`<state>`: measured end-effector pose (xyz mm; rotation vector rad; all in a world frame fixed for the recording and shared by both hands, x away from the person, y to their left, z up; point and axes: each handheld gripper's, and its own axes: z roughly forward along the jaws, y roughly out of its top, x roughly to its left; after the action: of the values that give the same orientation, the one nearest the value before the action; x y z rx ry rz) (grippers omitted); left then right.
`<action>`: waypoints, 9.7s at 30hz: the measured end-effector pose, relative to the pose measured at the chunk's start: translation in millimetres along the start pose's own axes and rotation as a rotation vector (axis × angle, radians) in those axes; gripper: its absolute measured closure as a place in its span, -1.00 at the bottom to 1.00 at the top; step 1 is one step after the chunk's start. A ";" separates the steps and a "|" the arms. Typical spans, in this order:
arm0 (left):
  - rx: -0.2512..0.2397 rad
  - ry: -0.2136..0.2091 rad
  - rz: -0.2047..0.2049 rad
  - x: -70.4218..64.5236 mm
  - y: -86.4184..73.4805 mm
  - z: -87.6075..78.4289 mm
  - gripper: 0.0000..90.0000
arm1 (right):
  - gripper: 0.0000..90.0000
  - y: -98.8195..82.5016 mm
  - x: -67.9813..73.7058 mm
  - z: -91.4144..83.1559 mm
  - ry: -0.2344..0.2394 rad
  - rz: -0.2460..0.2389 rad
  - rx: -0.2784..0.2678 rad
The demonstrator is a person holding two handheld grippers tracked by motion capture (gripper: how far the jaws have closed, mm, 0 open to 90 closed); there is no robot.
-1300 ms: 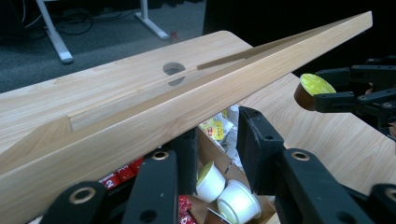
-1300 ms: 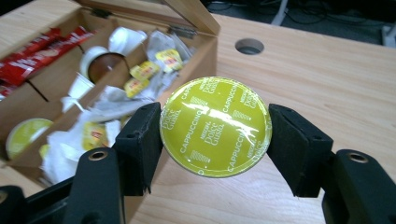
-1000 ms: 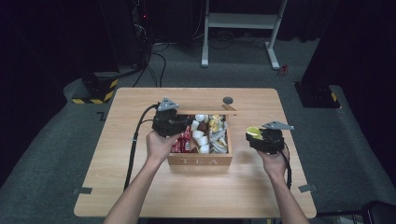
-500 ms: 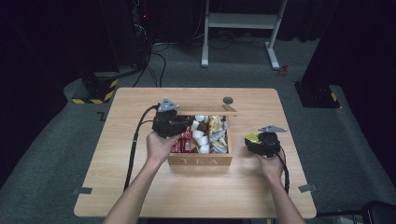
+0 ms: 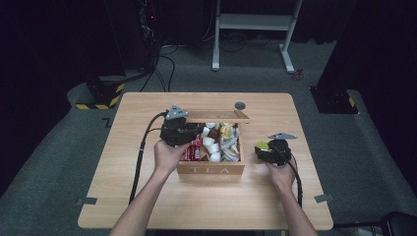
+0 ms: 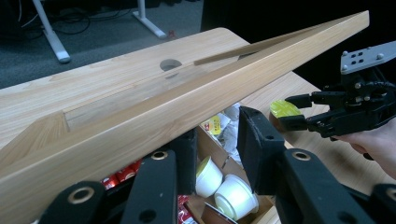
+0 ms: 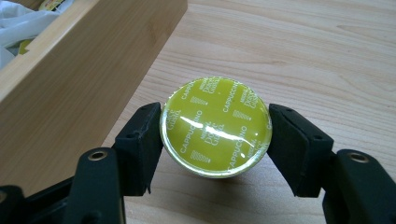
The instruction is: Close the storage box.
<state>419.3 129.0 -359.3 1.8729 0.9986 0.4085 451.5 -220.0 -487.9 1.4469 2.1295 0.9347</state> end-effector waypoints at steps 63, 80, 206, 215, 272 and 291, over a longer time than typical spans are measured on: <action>-0.008 0.005 0.021 -4.5 -6.3 0.3 0.39 | -0.09 -68.6 -20.5 -42.2 -0.052 0.003 -0.043; 0.005 0.003 0.030 -9.4 -10.6 0.8 0.27 | -0.31 -78.9 -28.6 -33.0 -0.096 0.017 -0.015; 0.107 -0.022 0.025 -27.7 -109.1 15.6 0.50 | -0.32 -79.4 -27.4 -33.1 -0.102 0.015 -0.016; 0.122 -0.035 0.023 -29.7 -114.2 16.7 0.54 | -0.32 -79.4 -27.5 -33.1 -0.102 0.015 -0.017; 0.025 -0.023 -0.013 -17.6 -114.0 -20.9 0.19 | -0.32 -79.4 -27.7 -33.0 -0.101 0.016 -0.017; 0.009 0.022 -0.034 0.7 -114.1 -33.9 0.15 | -0.32 -79.4 -27.7 -33.0 -0.101 0.016 -0.017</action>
<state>344.9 174.9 -440.0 1.8602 1.0477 0.4058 388.7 -274.7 -522.9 1.4730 2.0361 0.8642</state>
